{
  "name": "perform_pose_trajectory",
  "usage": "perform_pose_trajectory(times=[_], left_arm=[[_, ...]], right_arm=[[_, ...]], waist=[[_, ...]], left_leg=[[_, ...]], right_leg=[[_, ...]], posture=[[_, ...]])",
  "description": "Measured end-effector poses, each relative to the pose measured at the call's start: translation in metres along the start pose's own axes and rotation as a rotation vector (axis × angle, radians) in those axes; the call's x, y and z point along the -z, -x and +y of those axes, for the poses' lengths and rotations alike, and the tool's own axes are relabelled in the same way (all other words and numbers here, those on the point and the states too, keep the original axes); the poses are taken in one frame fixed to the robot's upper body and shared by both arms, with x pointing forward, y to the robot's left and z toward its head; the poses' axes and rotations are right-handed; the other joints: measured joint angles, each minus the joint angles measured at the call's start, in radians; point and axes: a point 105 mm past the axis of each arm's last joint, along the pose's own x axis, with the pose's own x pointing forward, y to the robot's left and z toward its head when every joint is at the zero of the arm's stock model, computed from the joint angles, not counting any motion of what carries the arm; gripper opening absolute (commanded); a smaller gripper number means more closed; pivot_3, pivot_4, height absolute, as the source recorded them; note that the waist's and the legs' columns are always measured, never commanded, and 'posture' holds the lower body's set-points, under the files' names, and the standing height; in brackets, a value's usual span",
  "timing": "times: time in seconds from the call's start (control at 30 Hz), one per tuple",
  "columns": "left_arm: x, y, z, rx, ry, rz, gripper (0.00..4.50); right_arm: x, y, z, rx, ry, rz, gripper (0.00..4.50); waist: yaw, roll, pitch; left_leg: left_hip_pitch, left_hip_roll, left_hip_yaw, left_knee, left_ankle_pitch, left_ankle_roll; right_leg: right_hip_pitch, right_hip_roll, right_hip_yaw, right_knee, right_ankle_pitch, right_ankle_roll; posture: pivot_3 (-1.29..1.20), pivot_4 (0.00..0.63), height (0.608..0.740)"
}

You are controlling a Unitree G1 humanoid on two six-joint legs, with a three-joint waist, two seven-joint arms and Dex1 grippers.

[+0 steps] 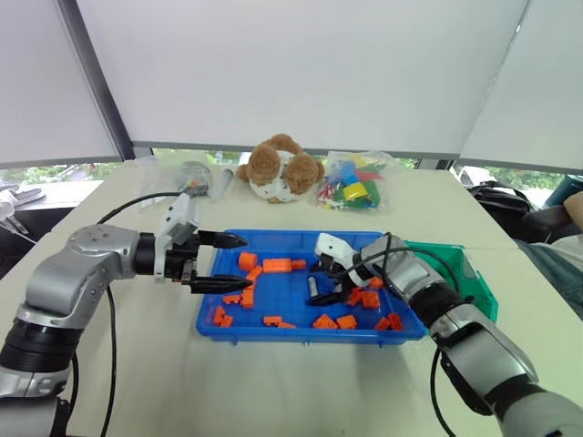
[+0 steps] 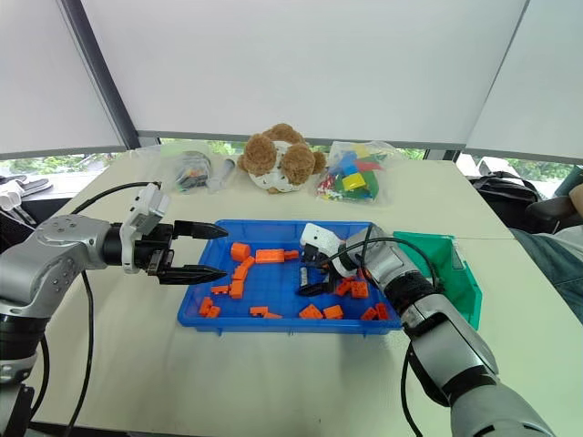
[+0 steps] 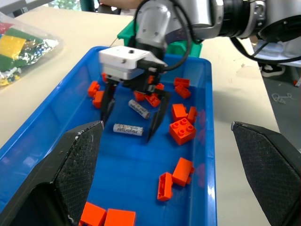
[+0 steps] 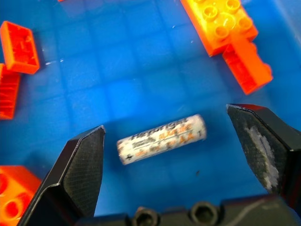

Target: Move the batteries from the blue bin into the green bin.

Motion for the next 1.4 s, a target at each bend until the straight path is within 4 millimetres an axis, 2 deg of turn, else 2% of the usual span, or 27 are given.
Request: perform_pose_trajectory(times=[0.07, 0.1, 0.17, 0.23, 0.27, 0.5, 0.57, 0.6, 0.67, 0.77, 0.83, 0.9, 0.97, 1.07, 1.17, 1.3, 1.33, 1.4], left_arm=[[0.001, 0.0, 0.0, -0.007, 0.002, 0.001, 4.5], [0.001, 0.001, 0.001, -0.01, 0.004, 0.002, 4.5], [0.002, 0.002, 0.001, -0.016, 0.005, 0.003, 4.5], [0.003, 0.002, 0.0, -0.02, 0.007, 0.005, 4.5], [0.003, 0.002, 0.0, -0.021, 0.007, 0.005, 4.5], [0.002, 0.002, 0.0, -0.021, 0.006, 0.004, 4.5], [0.002, 0.002, 0.0, -0.018, 0.005, 0.002, 4.5], [0.001, 0.001, 0.0, -0.016, 0.005, 0.001, 4.5], [0.001, 0.0, -0.001, -0.011, 0.009, -0.007, 4.5], [0.002, -0.002, -0.002, -0.001, 0.015, -0.02, 4.5], [0.003, -0.003, -0.002, 0.003, 0.022, -0.023, 4.5], [0.004, -0.006, -0.003, 0.017, 0.024, -0.034, 4.5], [0.004, -0.01, -0.004, 0.032, 0.029, -0.043, 4.5], [0.005, -0.013, -0.003, 0.041, 0.032, -0.054, 4.5], [0.005, -0.016, -0.003, 0.054, 0.03, -0.065, 4.5], [0.01, -0.02, -0.003, 0.066, 0.05, -0.066, 4.5], [0.01, -0.02, -0.003, 0.069, 0.051, -0.066, 4.5], [0.01, -0.02, -0.003, 0.069, 0.049, -0.066, 4.5]], right_arm=[[0.001, 0.001, -0.002, -0.003, 0.009, 0.006, 4.48], [0.002, 0.001, -0.002, -0.004, 0.01, 0.004, 4.24], [0.004, 0.0, -0.002, -0.011, -0.002, -0.002, 3.66], [0.004, 0.0, -0.001, -0.019, -0.002, -0.005, 2.55], [0.004, -0.001, -0.001, -0.021, -0.002, -0.006, 2.16], [0.001, 0.0, -0.002, -0.011, -0.004, -0.003, 2.17], [-0.003, 0.006, -0.003, 0.014, 0.003, -0.009, 2.17], [-0.006, 0.014, -0.006, 0.042, 0.001, -0.018, 2.17], [-0.014, 0.047, -0.015, 0.149, -0.004, -0.061, 2.17], [-0.015, 0.11, -0.024, 0.332, -0.01, -0.078, 2.17], [0.001, 0.149, -0.022, 0.445, -0.057, -0.044, 2.17], [0.024, 0.177, -0.014, 0.532, -0.117, 0.025, 2.17], [0.049, 0.196, -0.004, 0.585, -0.172, 0.114, 2.17], [0.074, 0.212, 0.008, 0.637, -0.255, 0.19, 2.17], [0.087, 0.212, 0.017, 0.637, -0.282, 0.236, 2.17], [0.094, 0.21, 0.02, 0.634, -0.312, 0.24, 4.2], [0.093, 0.209, 0.02, 0.633, -0.314, 0.234, 4.47], [0.094, 0.209, 0.02, 0.627, -0.322, 0.225, 4.47]], waist=[[0.001, 0.0, 0.0], [0.001, 0.0, 0.0], [0.0, 0.0, 0.0], [0.0, 0.0, 0.0], [0.0, 0.0, 0.0], [0.0, 0.0, 0.0], [0.002, 0.001, 0.0], [0.005, 0.001, 0.0], [0.013, 0.002, 0.001], [0.017, 0.002, 0.001], [0.018, 0.001, 0.001], [0.011, 0.001, 0.001], [0.009, 0.001, 0.001], [-0.002, 0.002, 0.0], [-0.003, 0.002, 0.0], [0.003, 0.003, 0.001], [0.004, 0.003, 0.001], [0.007, 0.003, 0.001]], left_leg=[[0.0, 0.0, 0.0, 0.0, 0.0, 0.0], [0.0, 0.0, 0.0, 0.001, 0.0, 0.0], [0.0, 0.0, 0.0, 0.001, 0.0, 0.0], [0.001, 0.0, 0.0, 0.001, 0.0, 0.0], [0.001, 0.0, 0.0, 0.001, 0.0, 0.0], [0.001, 0.0, 0.0, 0.001, 0.0, 0.0], [0.0, 0.0, 0.0, 0.001, 0.0, 0.0], [-0.001, 0.0, 0.0, 0.001, 0.0, 0.0], [-0.002, 0.0, 0.0, 0.001, 0.0, 0.0], [-0.002, -0.001, 0.0, 0.002, -0.001, 0.001], [-0.002, -0.001, 0.0, 0.002, -0.002, 0.002], [-0.001, -0.001, 0.0, 0.002, -0.002, 0.004], [-0.001, -0.001, 0.0, 0.002, -0.003, 0.004], [0.0, -0.001, 0.0, 0.002, -0.003, 0.004], [0.001, -0.001, 0.0, 0.001, -0.003, 0.004], [0.0, -0.001, 0.0, 0.002, -0.003, 0.004], [0.0, -0.001, 0.0, 0.002, -0.003, 0.004], [0.0, -0.001, 0.0, 0.002, -0.003, 0.004]], right_leg=[[0.001, 0.0, 0.0, 0.0, 0.0, 0.0], [0.001, 0.0, 0.0, 0.0, 0.0, 0.0], [0.001, 0.0, 0.0, 0.0, 0.0, 0.0], [0.001, 0.0, 0.0, 0.0, 0.0, 0.0], [0.001, 0.0, 0.0, 0.0, 0.0, 0.0], [0.001, 0.0, 0.0, 0.001, 0.0, 0.0], [0.001, 0.0, 0.0, 0.001, 0.0, 0.0], [0.0, 0.0, 0.0, 0.001, 0.0, 0.0], [0.0, -0.001, 0.0, 0.0, 0.0, 0.0], [0.0, -0.001, -0.001, -0.001, 0.0, 0.0], [0.001, -0.001, -0.001, -0.002, 0.0, 0.0], [0.001, -0.001, 0.0, -0.002, 0.0, 0.0], [0.001, -0.001, 0.0, -0.001, 0.0, 0.0], [0.001, 0.0, 0.001, -0.001, 0.0, 0.0], [0.001, 0.0, 0.001, -0.001, 0.0, 0.0], [0.001, 0.0, 0.002, -0.001, 0.0, 0.0], [0.001, 0.0, 0.002, -0.001, 0.0, 0.0], [0.001, 0.0, 0.002, -0.001, 0.0, 0.0]], posture=[[0.0, 0.15, 0.734], [0.0, 0.15, 0.734], [0.0, 0.15, 0.734], [0.0, 0.15, 0.734], [0.0, 0.15, 0.734], [0.0, 0.15, 0.734], [0.0, 0.15, 0.734], [0.0, 0.15, 0.734], [0.0, 0.15, 0.734], [0.0, 0.15, 0.734], [0.0, 0.15, 0.734], [0.0, 0.15, 0.734], [0.0, 0.15, 0.734], [0.0, 0.15, 0.734], [0.0, 0.15, 0.734], [0.0, 0.15, 0.734], [0.0, 0.15, 0.734], [0.0, 0.15, 0.734]])
